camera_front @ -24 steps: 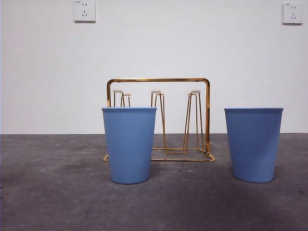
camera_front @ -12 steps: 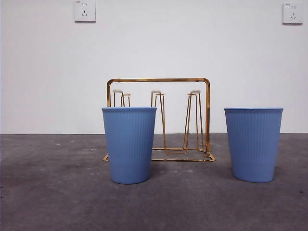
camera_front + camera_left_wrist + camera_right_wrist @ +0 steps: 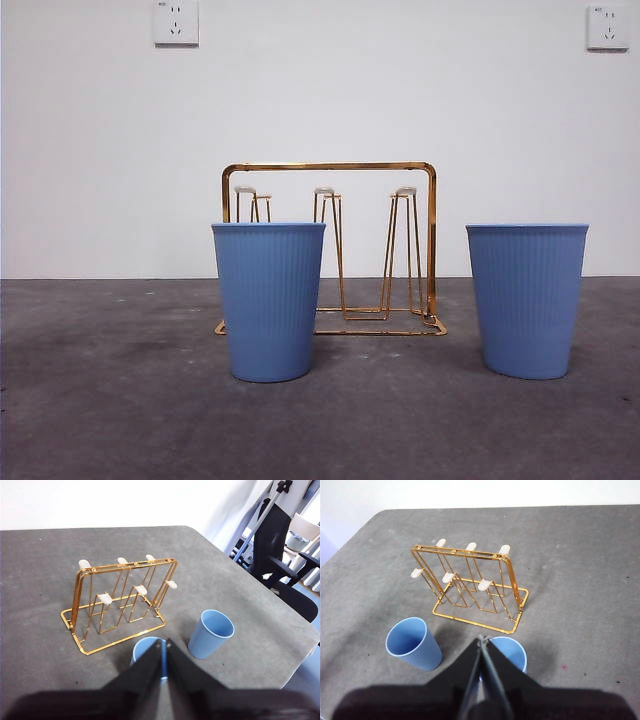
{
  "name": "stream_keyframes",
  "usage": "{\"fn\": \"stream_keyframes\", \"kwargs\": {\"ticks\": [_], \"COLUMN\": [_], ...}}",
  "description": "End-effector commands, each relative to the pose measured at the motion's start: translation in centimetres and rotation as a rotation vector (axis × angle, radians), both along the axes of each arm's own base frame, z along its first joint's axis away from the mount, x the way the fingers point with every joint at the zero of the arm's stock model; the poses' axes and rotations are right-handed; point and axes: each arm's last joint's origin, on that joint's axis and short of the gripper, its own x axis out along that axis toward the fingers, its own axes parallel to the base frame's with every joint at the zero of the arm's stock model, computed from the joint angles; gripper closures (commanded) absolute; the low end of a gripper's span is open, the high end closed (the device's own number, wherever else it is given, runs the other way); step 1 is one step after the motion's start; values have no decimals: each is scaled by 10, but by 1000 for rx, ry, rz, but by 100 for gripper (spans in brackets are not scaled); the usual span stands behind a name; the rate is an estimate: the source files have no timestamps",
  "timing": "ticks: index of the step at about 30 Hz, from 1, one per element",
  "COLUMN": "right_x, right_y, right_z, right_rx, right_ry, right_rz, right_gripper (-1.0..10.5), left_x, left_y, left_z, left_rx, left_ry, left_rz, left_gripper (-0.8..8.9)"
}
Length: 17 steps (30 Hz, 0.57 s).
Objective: Pick up cup 1,put cup 1 in the cup rack,pick up cup 2,put cup 2 in the cup rack
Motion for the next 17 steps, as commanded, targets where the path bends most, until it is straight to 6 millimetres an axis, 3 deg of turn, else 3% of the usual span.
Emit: {"fn": "stream_keyframes", "kwargs": {"ticks": [1,3,4,7,13,17], "right_x": [0,0,1,3,15,41], "right_y": [0,0,0,0,0,-1], "right_z": [2,1,1,1,-4,-16], "right_rx": [-5,-4,-1,-1,23,23], "right_ry": [-10,-8,-5,3,60,154], "right_rz": [11,11,10,9,-6,-12], "right_gripper": [772,605,527,415,412,415], "left_x": [1,3,3,6,12,18], "left_y": [-1,-1,-1,-3,-7,-12], "left_z": [1,1,1,0,-1,-1], "left_rx": [-18,-32,-38,-50,-97,-147], "left_ry": [10,24,36,50,76,103], "left_rz": [-15,-24,-22,-55,-176,-273], "left_gripper": [399,133,104,104,104,104]}}
